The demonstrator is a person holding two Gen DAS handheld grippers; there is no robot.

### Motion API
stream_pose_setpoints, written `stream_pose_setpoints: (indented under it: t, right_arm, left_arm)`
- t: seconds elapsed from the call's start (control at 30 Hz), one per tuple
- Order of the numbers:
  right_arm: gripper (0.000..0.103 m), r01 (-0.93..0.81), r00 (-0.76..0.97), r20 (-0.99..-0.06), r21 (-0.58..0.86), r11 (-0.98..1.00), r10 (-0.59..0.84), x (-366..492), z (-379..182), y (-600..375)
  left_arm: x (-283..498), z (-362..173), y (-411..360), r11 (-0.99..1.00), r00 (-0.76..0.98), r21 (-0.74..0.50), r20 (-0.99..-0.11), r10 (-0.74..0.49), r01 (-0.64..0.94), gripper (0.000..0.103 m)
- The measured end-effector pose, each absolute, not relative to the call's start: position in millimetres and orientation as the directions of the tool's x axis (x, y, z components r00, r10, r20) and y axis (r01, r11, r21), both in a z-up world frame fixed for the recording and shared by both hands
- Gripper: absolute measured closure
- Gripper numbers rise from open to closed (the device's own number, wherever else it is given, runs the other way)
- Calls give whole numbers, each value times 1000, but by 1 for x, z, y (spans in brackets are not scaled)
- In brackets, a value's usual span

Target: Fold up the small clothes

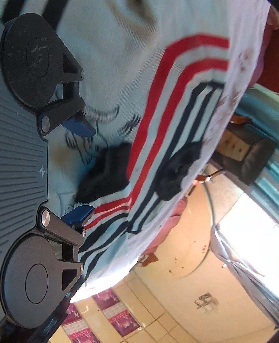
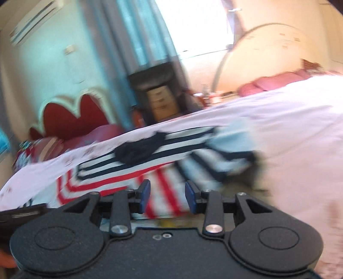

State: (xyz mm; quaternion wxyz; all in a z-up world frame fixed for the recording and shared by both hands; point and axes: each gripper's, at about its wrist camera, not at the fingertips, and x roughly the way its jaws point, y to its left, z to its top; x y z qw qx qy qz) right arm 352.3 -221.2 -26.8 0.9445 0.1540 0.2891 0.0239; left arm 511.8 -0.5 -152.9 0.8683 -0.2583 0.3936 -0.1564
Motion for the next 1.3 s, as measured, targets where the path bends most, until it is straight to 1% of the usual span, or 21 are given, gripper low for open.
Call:
stream_pose_setpoints:
  t: [0.13,0.17,0.2,0.27,0.37,0.4,0.47,0.57,0.67,0.73,0.87,0.93,1.03,1.07,1.1,1.17,1.3]
  right_arm:
    - [65,136,839,-542,306,942,55,338,-23,-257]
    - [64,155,838,-543,312,937,42,335,-24,-265]
    - [63,175,837,-546,328,928,35,332,-26,-273]
    - [61,217,830,-556,398,891,46,333,-35,-289]
    - [50,254,824,-558,520,816,100,340,-47,-306]
    - [50,259,824,-552,566,783,126,341,-52,-311]
    - [49,267,827,-531,660,702,184,346,-63,-322]
    - [48,262,828,-499,748,609,257,355,-78,-328]
    - [48,255,823,-476,796,549,309,369,-93,-329]
    - [50,288,811,-492,805,518,315,377,-103,-332]
    - [55,328,815,-493,826,459,305,386,-117,-345]
    - [61,335,811,-498,825,455,306,390,-120,-348]
    - [77,339,798,-527,793,505,292,389,-121,-347]
    - [91,349,789,-548,771,533,277,390,-121,-345]
    - [95,356,781,-566,750,558,264,390,-121,-344]
    - [95,340,787,-559,745,574,261,387,-117,-343]
    - [95,306,791,-563,703,642,239,386,-108,-337]
  left_arm:
    - [534,-153,-23,829,660,-557,-601,-451,59,34]
    - [539,-153,-26,837,662,-543,-606,-442,62,58]
    - [543,-156,-28,845,652,-531,-619,-438,63,97]
    - [548,-159,-26,832,637,-551,-619,-459,63,97]
    - [539,-139,-14,855,692,-506,-577,-434,114,97]
    - [537,-132,-6,860,707,-498,-567,-422,114,97]
    - [534,-120,11,873,727,-475,-560,-398,112,97]
    - [535,-117,32,886,722,-450,-575,-385,113,97]
    - [534,-122,42,893,717,-438,-590,-371,102,97]
    - [532,-126,44,893,716,-438,-592,-370,100,97]
    - [530,-136,43,898,710,-428,-602,-367,101,97]
    - [531,-141,44,899,705,-428,-609,-363,93,97]
    - [534,-147,45,899,698,-430,-620,-359,81,97]
    - [533,-147,44,898,702,-433,-616,-358,78,97]
    - [531,-144,44,894,712,-440,-601,-362,84,97]
    - [526,-134,43,897,738,-431,-573,-357,99,97]
    - [535,-132,41,902,729,-420,-586,-353,100,97]
